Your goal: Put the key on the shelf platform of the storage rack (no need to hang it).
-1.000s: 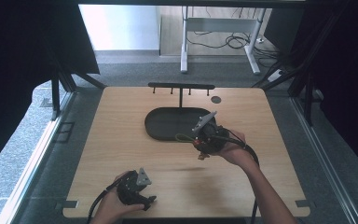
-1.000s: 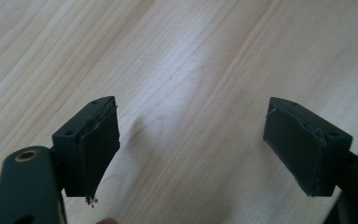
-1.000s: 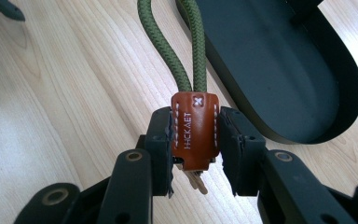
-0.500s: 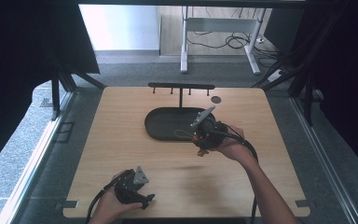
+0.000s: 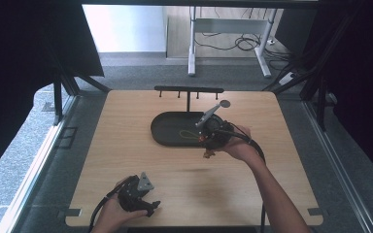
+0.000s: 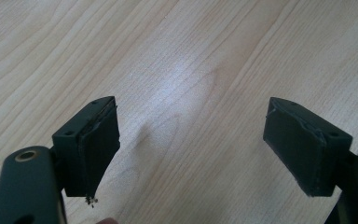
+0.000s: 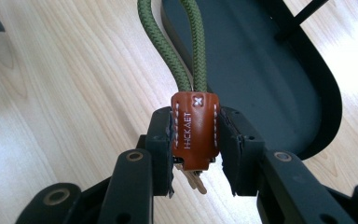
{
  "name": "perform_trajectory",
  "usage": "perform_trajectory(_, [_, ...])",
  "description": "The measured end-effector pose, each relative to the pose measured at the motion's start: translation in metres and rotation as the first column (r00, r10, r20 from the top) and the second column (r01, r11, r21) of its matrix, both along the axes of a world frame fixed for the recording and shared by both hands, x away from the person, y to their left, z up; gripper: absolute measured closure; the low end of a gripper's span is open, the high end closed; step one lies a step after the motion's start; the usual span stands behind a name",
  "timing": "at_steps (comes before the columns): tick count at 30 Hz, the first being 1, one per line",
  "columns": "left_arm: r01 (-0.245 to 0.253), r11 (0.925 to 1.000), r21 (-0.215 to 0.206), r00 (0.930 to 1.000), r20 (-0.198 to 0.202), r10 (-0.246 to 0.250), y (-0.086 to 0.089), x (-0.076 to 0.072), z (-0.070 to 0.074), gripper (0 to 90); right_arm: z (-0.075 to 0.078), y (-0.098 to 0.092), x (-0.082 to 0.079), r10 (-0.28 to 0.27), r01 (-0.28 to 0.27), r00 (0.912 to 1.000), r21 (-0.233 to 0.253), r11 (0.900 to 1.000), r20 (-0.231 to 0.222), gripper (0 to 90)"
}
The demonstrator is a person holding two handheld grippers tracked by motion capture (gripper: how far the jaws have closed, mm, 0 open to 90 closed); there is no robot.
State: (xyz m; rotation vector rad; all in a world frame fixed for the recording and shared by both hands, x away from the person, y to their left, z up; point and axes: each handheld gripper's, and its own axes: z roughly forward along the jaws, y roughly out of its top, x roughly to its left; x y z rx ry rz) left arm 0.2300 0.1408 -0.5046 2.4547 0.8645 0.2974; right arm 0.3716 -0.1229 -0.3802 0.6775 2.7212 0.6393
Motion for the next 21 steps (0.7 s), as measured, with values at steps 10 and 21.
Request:
perform_trajectory(10, [-0.006, 1.0, -0.006, 1.0, 0.006, 0.006, 0.003, 0.001, 0.002, 18.9, -0.001, 0.0, 0.02, -0.024, 0.024, 0.9996, 0.002, 1.0, -0.011, 67.1])
perform_trajectory(21, [-0.016, 0.9998, -0.016, 0.9998, 0.015, 0.016, 0.006, 0.0, 0.005, 18.9, 0.002, 0.002, 0.036, -0.047, 0.047, 0.9988, 0.001, 0.999, -0.015, 67.1])
